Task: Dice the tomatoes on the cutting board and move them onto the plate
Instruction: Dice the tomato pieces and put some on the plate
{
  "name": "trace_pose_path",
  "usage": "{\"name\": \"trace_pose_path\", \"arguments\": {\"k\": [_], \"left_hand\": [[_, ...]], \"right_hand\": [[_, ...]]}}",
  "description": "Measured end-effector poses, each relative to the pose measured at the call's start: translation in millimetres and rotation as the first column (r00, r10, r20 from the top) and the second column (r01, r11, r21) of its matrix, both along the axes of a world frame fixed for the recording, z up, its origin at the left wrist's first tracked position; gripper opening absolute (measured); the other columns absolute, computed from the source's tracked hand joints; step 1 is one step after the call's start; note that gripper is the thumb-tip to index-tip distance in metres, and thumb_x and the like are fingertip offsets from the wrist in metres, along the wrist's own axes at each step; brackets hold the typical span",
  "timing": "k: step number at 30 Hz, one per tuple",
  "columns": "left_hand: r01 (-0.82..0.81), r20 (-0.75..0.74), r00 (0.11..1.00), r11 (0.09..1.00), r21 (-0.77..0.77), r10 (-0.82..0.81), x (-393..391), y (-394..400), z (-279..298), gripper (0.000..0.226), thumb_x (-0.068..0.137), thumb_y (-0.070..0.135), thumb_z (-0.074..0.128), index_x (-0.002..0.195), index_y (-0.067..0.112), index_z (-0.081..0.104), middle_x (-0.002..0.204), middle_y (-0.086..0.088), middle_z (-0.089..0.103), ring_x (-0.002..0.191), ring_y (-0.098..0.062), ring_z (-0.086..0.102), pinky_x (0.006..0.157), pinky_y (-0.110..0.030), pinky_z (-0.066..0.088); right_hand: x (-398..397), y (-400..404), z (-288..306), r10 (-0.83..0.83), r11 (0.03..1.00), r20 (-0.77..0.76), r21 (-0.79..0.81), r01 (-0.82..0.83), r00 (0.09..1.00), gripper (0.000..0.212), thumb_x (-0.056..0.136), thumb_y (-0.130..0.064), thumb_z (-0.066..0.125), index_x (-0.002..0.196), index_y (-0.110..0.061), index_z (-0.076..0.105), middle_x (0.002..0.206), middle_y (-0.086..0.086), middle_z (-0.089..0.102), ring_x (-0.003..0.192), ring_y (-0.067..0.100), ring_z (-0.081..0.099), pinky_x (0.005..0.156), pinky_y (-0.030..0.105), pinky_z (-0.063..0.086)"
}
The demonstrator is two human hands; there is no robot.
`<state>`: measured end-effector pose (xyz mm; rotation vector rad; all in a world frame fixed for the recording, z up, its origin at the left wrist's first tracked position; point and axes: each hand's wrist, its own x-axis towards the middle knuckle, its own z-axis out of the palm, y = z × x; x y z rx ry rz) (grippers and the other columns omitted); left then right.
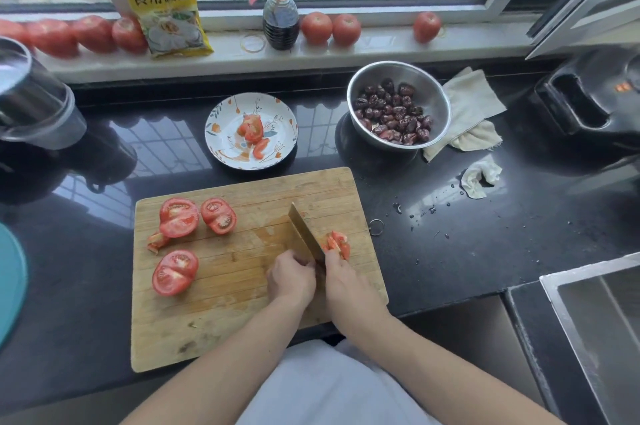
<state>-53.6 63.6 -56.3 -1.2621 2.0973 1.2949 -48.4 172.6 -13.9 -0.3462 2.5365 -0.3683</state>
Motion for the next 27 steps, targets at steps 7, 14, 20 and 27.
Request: {"name": "trace_pose_path", "arguments": {"k": [7,14,20,27], "left_hand": [[-0.217,0.005,0.975,0.955,0.201,0.221,10,-14,-8,0.008,0.103,0.017,0.059,0.104,0.017,0.067,0.091,-0.004,0.075,0.087,-0.021,0.075,0.089,-0.044,0.063],[-0.336,0.022,0.937,0.882,0.33,0.348,3,-1,-6,0.013,0.106,0.013,0.053,0.113,0.018,0.062,0.097,-0.008,0.072,0.091,-0.023,0.071,0.095,-0.041,0.061],[-0.34,0.005,0.931,0.863,0.374,0.365,-4,11,-12,0.016,0.102,0.017,0.055,0.103,0.017,0.071,0.084,-0.005,0.068,0.08,-0.02,0.063,0.088,-0.037,0.058],[-0.263,-0.027,0.957,0.903,0.339,0.289,-16,16,-9,0.018,0.103,0.017,0.051,0.112,0.024,0.065,0.084,-0.002,0.069,0.078,-0.018,0.06,0.081,-0.034,0.053]], "right_hand": [[-32,90,27,-0.294,0.938,0.058,-0.174,0.3,0.954,0.009,0.1,-0.026,0.049,0.097,-0.023,0.042,0.073,0.004,0.064,0.065,0.026,0.062,0.064,0.044,0.053],[-56,134,-15,-0.396,0.801,0.377,-0.303,0.516,0.837,0.014,0.104,-0.022,0.044,0.11,-0.029,0.054,0.102,0.0,0.068,0.056,0.024,0.066,0.05,0.031,0.046],[-56,123,-31,-0.345,0.797,0.473,-0.308,0.519,0.811,0.015,0.103,-0.025,0.045,0.114,-0.025,0.055,0.096,0.009,0.069,0.058,0.018,0.062,0.053,0.033,0.049],[-34,98,-35,-0.348,0.829,0.433,-0.272,0.489,0.831,0.011,0.101,-0.024,0.048,0.108,-0.025,0.056,0.09,0.005,0.07,0.053,0.018,0.066,0.048,0.029,0.052]]}}
